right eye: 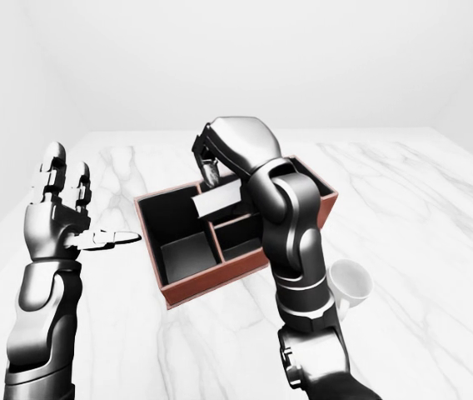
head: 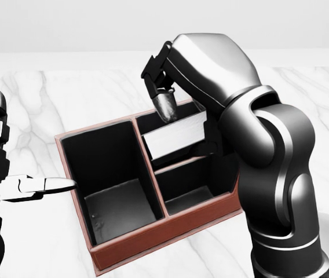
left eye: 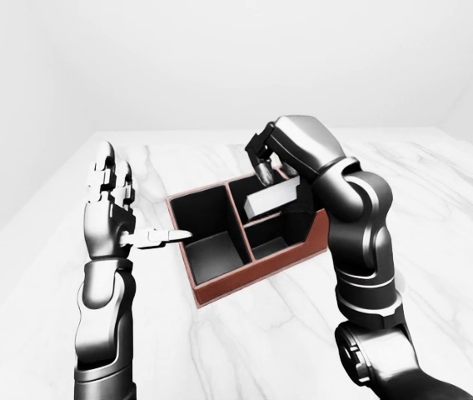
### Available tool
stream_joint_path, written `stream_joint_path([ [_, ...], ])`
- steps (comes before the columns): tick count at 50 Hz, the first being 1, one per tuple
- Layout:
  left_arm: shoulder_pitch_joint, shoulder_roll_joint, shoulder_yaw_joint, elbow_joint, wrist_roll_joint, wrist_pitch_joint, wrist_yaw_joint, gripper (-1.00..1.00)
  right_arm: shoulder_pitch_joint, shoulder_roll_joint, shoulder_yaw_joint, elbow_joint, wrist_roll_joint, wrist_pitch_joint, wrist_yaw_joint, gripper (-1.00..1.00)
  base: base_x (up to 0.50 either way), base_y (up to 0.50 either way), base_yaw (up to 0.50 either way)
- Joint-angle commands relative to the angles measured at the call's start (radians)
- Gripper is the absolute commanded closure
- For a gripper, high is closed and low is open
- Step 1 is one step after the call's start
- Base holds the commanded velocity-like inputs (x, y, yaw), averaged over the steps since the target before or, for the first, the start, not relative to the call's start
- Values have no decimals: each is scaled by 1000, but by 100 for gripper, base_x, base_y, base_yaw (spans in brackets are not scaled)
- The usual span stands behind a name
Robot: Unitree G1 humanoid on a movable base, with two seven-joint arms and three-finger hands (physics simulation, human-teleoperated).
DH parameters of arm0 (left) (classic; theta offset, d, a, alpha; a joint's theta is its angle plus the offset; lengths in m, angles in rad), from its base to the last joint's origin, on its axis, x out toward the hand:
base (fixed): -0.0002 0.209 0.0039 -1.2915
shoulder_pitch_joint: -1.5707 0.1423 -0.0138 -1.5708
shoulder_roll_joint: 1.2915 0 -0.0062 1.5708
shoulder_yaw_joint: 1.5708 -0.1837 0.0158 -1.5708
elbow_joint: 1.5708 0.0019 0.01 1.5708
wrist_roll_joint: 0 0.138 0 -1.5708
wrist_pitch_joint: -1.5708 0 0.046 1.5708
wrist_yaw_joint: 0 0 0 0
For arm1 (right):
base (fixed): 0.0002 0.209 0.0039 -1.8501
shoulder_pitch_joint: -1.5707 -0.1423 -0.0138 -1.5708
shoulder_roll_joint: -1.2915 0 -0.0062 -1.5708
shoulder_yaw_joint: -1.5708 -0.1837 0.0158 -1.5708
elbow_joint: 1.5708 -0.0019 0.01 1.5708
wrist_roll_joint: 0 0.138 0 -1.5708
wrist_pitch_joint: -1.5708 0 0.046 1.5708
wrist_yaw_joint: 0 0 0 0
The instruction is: Pick up the book and place it in the front compartment of the caddy.
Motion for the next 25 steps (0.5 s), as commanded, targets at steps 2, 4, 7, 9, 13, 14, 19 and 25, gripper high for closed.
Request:
stream_joint_path([
  [2, 2, -1, -1, -1, 1, 0, 0, -100, -65, -10, -13, 42, 9, 0, 0, 100, 0, 0, 0],
  [4, 2, 0, 1, -4, 0, 0, 1, -100, -73, -12, -14, 60, 16, 0, 0, 100, 0, 0, 0],
  [7, 2, -1, 1, -5, 0, 0, 1, -100, -72, -13, -12, 75, 22, 0, 0, 100, 0, 0, 0],
  [9, 2, -1, 0, -5, 0, 0, 1, -100, -75, -14, -13, 97, 32, 0, -11, 100, 0, 0, 0],
  [13, 0, 1, 3, -7, -2, 0, 2, -100, -94, -18, -17, 147, 50, 0, -40, 100, 0, 0, 0],
  [14, -2, 1, 3, -8, -3, 0, 2, -100, -98, -19, -19, 166, 59, 0, -54, 100, 0, 0, 0],
  [19, -2, 1, 2, -4, -3, 0, 2, -100, -114, -26, -19, 232, 85, 0, -96, 100, 0, 0, 0],
  [25, -1, 1, 3, -8, -5, 0, 4, -100, -150, -33, -20, 313, 110, 0, -137, 100, 0, 0, 0],
])
